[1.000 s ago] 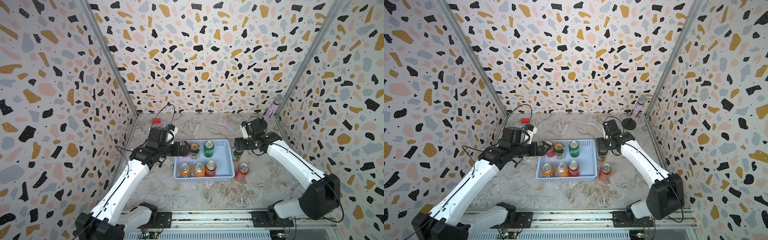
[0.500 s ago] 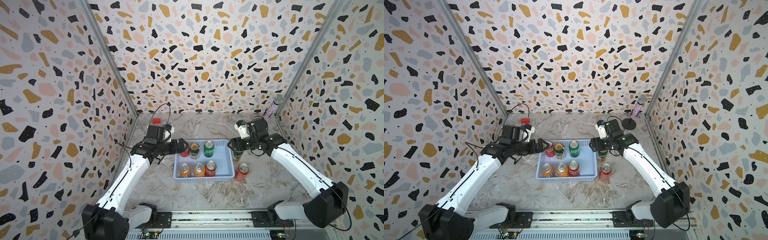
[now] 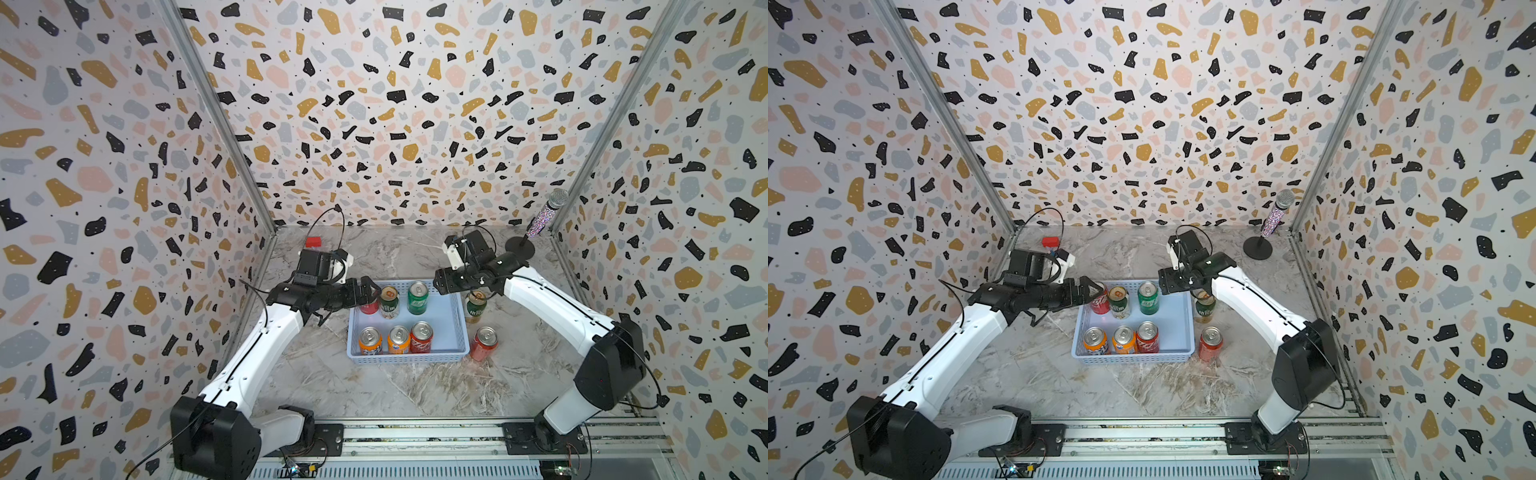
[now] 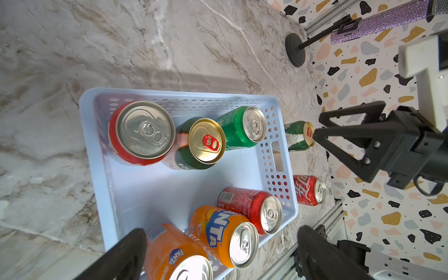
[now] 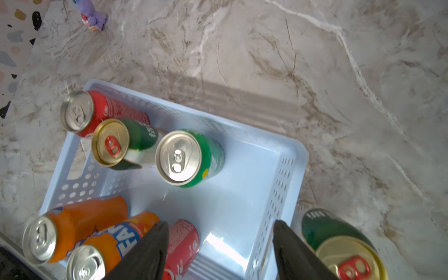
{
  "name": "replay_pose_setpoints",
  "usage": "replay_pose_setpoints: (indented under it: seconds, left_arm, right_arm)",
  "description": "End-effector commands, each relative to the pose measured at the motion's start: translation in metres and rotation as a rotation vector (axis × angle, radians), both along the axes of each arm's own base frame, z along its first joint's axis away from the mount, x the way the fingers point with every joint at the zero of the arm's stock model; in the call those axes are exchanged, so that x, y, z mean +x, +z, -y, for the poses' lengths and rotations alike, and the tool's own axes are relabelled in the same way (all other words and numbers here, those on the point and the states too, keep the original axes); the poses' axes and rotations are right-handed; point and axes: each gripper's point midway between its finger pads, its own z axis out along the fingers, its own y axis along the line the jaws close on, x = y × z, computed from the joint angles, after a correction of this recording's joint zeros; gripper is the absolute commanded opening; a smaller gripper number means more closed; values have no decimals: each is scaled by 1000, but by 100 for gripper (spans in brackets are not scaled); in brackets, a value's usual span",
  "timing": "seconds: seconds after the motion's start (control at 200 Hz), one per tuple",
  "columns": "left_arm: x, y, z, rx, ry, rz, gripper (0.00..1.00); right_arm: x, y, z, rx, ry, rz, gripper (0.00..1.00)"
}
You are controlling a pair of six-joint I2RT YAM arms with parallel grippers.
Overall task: Take out the drinks from the basket
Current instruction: Pick up the drink from the basket.
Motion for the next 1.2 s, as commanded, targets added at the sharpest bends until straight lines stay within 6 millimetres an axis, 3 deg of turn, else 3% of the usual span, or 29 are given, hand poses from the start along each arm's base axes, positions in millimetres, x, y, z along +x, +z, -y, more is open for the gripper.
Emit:
replay_pose_setpoints:
  seconds: [0.0, 0.21, 0.44, 0.656, 1.191]
  left_arm:
    - [3, 8, 0, -23, 2, 33, 100]
    - [5, 11, -7, -33, 27, 37, 100]
    - [4, 16, -14, -37, 46, 57, 100]
    - [3, 18, -15, -39, 48, 64, 100]
    - [1, 21, -14, -50, 41, 76, 100]
  right_arm:
    - [5, 6, -7, -26, -18, 2, 74]
    - [14, 1, -34, -34, 15, -8, 79]
    - [19, -17, -53, -93, 33, -33, 83]
    - [21, -42, -56, -137, 19, -68, 85]
    - [23, -79, -65, -220, 20, -125, 86]
